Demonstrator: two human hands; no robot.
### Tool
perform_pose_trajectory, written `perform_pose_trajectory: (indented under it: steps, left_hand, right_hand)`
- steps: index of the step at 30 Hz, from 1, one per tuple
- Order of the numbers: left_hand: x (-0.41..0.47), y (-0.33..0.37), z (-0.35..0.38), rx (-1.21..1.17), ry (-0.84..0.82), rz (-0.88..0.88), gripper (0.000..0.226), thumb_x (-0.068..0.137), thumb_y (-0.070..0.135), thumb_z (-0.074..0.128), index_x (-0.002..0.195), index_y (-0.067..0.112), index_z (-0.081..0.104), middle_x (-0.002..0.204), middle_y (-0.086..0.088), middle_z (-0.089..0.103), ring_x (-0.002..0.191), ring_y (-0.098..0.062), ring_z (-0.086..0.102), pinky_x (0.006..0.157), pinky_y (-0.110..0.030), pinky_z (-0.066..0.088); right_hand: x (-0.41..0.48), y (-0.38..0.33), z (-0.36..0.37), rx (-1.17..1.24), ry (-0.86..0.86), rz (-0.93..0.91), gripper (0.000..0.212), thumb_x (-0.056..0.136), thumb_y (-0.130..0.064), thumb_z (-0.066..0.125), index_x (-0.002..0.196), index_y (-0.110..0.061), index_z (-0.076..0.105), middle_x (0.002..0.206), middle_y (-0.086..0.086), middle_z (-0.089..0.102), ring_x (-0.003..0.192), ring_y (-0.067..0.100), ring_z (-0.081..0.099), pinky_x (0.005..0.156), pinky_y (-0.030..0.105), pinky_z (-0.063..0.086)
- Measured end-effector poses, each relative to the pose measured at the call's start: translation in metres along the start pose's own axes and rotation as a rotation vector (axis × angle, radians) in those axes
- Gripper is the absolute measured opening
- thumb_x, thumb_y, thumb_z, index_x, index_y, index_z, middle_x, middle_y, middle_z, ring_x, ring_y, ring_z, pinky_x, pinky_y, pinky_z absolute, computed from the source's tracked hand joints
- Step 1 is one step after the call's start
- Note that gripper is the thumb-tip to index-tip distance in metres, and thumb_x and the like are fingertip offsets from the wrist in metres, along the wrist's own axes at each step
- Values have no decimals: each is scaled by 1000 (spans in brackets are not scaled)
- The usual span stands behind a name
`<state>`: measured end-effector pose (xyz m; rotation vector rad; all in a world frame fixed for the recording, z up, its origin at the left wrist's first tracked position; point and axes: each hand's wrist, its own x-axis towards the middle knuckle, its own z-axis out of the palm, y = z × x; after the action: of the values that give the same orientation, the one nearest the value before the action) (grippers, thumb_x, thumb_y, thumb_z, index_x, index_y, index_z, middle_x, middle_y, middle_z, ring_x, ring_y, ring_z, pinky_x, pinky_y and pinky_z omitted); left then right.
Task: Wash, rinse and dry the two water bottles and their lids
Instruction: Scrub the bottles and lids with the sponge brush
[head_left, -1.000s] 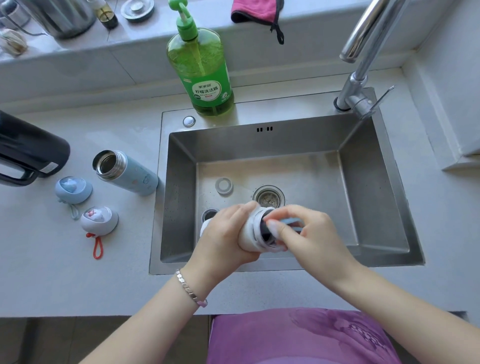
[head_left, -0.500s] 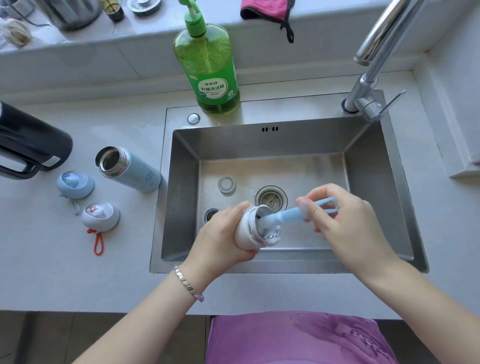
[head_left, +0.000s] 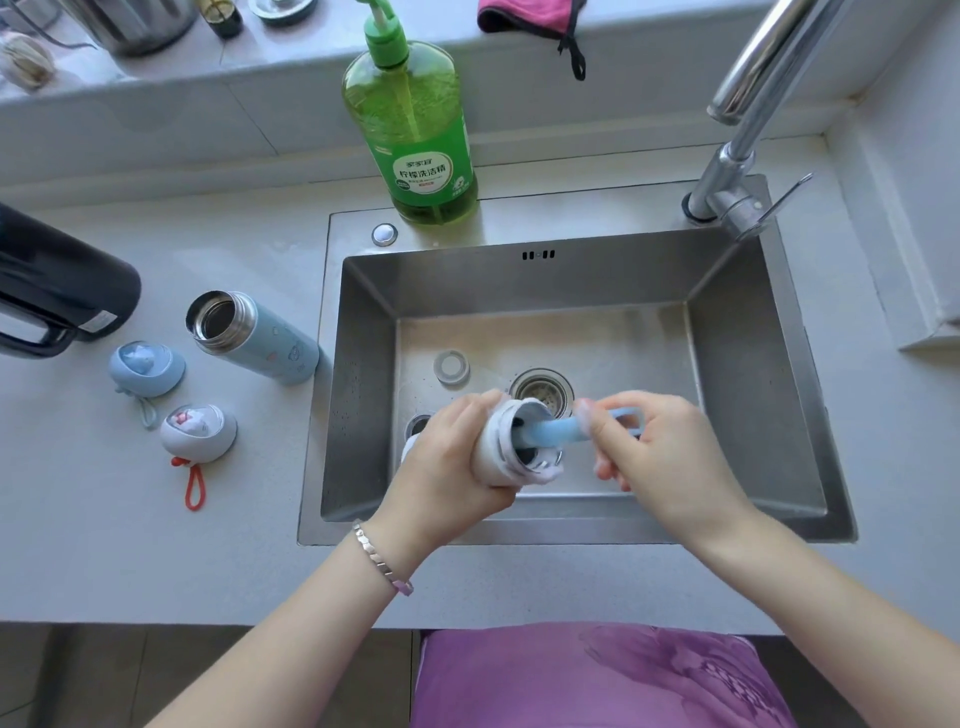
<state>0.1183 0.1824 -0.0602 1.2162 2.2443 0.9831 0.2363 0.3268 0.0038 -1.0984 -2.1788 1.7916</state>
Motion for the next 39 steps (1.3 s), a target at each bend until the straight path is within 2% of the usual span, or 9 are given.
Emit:
perform_pose_trajectory:
  steps: [3,5,7,14,20,24,29,34,39]
  left_hand:
    - [1,-12,7,-1,-31,-34,63,56,16,72,115,21,50,105,3,54,94,-14,52,82,-28,44]
    - [3,-25,9,-7,-16,-116,59,57,17,72,114,19,56,104,5,57,94,-15,54,81,-34,46]
    - [8,-37,7,-31,10,-219,54,59,20,69,110,30,55,101,10,58,94,-14,57,80,-36,49]
    - [37,-80,5,-72,54,-403,61,62,13,75,112,35,50,104,12,60,96,-12,59,82,-31,48]
    - [74,-84,24,-149,12,-304,45,64,12,76,103,21,55,95,7,62,88,-8,57,79,-25,47]
    - [99,-86,41,-242,81,-303,33,63,16,69,89,29,55,82,13,60,80,-10,56,72,-24,45]
    - [126,-80,47,-313,207,-276,41,64,14,76,95,33,56,92,16,60,90,-5,56,78,-12,42]
    - [127,-112,59,-144,172,-269,50,62,11,80,108,12,61,105,3,56,101,-9,51,86,-6,36]
    - [111,-145,70,-26,78,-310,34,65,14,75,95,13,62,93,2,62,89,-22,58,80,-35,47]
  right_hand:
    - [-8,2,-3,-56,-109,14,19,87,-24,61,68,-24,65,41,-4,51,37,3,46,41,16,38]
    - [-6,1,-21,-23,-22,39,19,85,-21,63,67,-20,66,39,-4,50,35,2,45,39,14,37]
    - [-2,2,-45,-7,105,80,18,84,-21,64,67,-15,66,38,-3,50,33,2,43,38,13,37]
    - [24,32,-73,-21,352,173,27,91,-23,56,67,-14,62,42,-6,55,36,6,43,40,9,36]
    - [54,52,-50,-15,317,237,29,92,-24,54,66,-14,62,43,-5,56,37,5,44,44,12,39]
    - [69,55,-45,-28,313,262,28,92,-24,54,68,-13,62,44,-4,56,38,5,43,44,11,39]
    - [85,57,-46,-31,317,275,25,91,-24,55,70,-12,63,45,-4,56,39,6,43,45,13,38]
    - [97,62,-43,-46,309,298,25,91,-23,55,70,-13,63,44,-5,56,38,6,42,45,13,38]
    - [102,67,-34,-43,305,319,26,92,-24,55,69,-14,63,44,-5,55,38,6,42,44,14,38]
